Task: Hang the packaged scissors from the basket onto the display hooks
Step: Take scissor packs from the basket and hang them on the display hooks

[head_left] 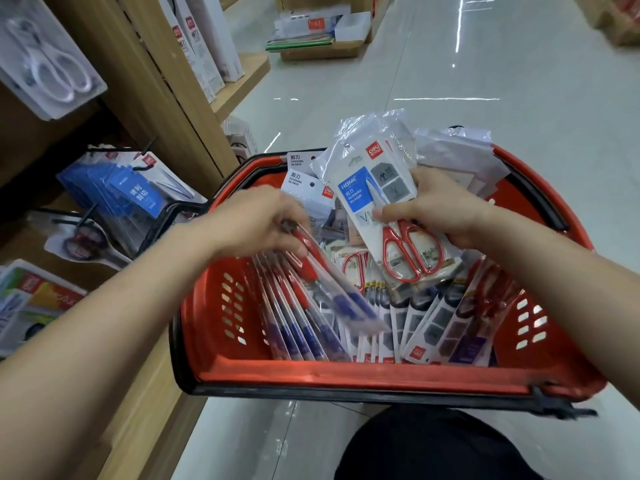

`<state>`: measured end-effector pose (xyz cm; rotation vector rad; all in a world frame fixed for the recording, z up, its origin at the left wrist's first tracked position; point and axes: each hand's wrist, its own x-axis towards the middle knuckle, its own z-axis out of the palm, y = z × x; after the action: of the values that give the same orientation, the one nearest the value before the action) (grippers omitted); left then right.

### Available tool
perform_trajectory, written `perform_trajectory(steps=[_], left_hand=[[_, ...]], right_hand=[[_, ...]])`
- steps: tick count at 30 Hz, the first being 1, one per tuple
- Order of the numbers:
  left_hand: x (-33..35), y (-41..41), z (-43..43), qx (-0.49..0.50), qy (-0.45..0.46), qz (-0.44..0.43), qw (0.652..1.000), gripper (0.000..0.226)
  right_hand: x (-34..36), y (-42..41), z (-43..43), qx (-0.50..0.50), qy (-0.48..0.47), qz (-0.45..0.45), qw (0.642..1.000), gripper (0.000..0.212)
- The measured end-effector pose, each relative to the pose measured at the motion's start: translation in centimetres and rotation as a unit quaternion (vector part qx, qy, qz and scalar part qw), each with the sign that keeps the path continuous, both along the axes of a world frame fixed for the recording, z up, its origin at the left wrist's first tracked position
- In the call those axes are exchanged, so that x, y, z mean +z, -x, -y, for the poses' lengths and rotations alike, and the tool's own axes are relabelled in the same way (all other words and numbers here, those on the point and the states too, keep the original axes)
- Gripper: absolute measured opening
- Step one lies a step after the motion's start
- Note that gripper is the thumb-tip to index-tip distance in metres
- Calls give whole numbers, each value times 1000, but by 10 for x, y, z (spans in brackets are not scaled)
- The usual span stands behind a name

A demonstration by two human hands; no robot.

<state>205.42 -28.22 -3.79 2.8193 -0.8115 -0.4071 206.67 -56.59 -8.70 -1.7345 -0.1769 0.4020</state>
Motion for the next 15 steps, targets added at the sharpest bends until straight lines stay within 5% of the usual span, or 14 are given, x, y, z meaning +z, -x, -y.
perform_trajectory(steps=[9,15], left_hand=[[12,21,-48,123,178,81,973,32],[-2,50,-76,279,362,119,881,25]], right_hand=[[10,-8,9,-163,-106,22,981,33],[25,6,1,-153,-224,-70,960,26]])
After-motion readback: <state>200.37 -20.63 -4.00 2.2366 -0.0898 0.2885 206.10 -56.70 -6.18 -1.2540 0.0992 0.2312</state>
